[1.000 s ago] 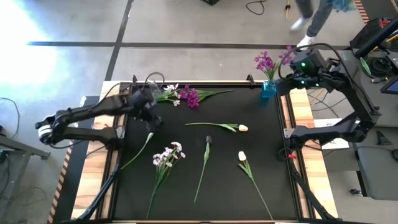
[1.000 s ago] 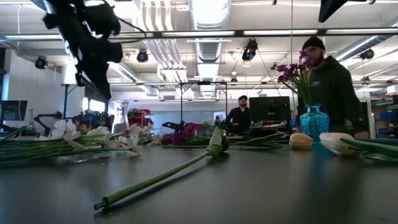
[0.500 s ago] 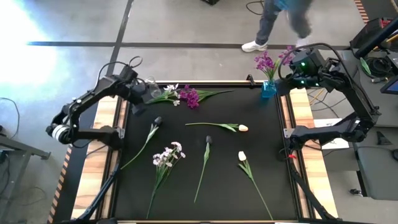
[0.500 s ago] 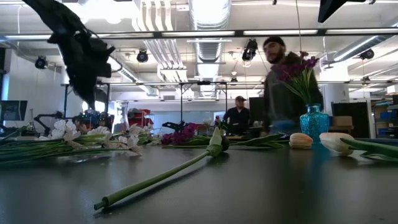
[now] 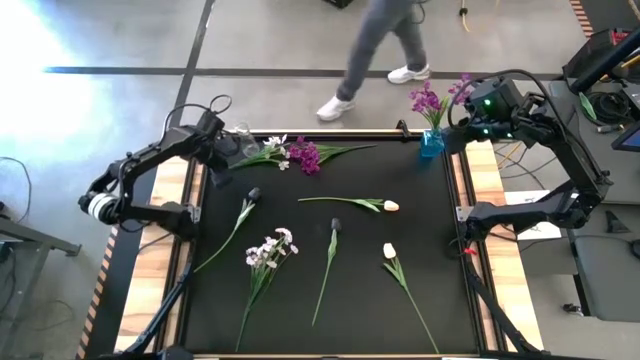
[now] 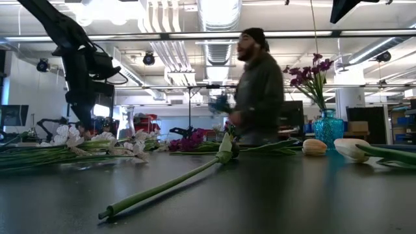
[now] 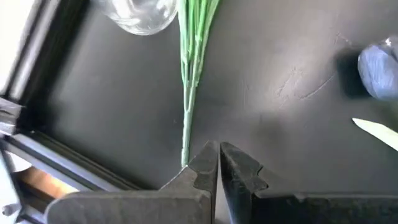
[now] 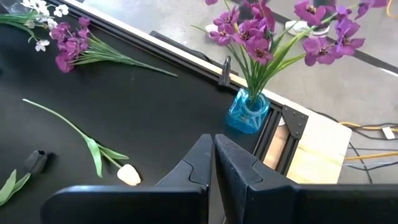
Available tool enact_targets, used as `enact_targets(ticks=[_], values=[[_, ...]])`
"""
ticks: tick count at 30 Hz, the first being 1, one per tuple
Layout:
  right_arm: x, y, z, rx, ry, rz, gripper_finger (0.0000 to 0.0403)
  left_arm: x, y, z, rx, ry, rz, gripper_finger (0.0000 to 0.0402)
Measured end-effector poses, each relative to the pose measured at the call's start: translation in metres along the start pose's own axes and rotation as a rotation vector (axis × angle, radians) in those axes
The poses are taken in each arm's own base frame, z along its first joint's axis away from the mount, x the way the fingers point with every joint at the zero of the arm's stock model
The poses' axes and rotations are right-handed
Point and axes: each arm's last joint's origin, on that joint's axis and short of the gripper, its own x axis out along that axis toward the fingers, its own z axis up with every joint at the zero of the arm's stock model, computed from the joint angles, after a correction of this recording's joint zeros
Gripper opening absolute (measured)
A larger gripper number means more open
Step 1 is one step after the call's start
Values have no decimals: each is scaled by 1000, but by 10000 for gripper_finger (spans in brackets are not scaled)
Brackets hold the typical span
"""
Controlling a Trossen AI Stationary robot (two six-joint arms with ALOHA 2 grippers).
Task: Sort flowers into vase by color
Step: Put the top white flowers into the transparent vase
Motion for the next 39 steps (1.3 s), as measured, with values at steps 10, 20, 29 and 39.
enact_targets(ticks=[10,20,29,39], values=[[0,0,0,-5,-2,1,13,16,10,15,-31,83,-77,63],[0,0,0,-23,-3,1,13,39,2,33,18,224,-128,77],[0,0,0,-23,-2,3,13,33,-3,49,63,292,14,78],[0,0,0,-23,-2,5,13,38,10,74,100,268,43,78]])
